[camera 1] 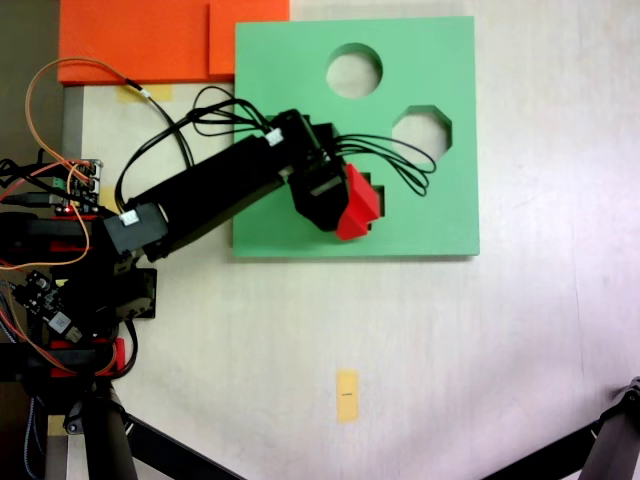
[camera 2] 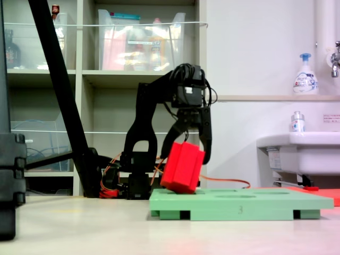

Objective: Put the cross columnar block into the corresponding hole

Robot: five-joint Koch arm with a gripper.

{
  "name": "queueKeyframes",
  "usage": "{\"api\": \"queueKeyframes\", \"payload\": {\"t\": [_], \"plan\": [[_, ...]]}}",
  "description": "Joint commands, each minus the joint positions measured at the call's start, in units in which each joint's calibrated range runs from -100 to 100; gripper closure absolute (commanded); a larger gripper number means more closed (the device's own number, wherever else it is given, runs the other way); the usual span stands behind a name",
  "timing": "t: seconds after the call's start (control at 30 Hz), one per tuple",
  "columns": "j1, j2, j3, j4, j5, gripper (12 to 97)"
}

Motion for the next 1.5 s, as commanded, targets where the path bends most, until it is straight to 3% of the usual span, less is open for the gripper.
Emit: {"api": "queueKeyframes", "payload": {"t": [0.0, 1.47], "plan": [[0.3, -0.2, 5.2, -2.3, 0.9, 69.3], [1.6, 14.2, 6.4, -2.3, 6.0, 69.3]]}}
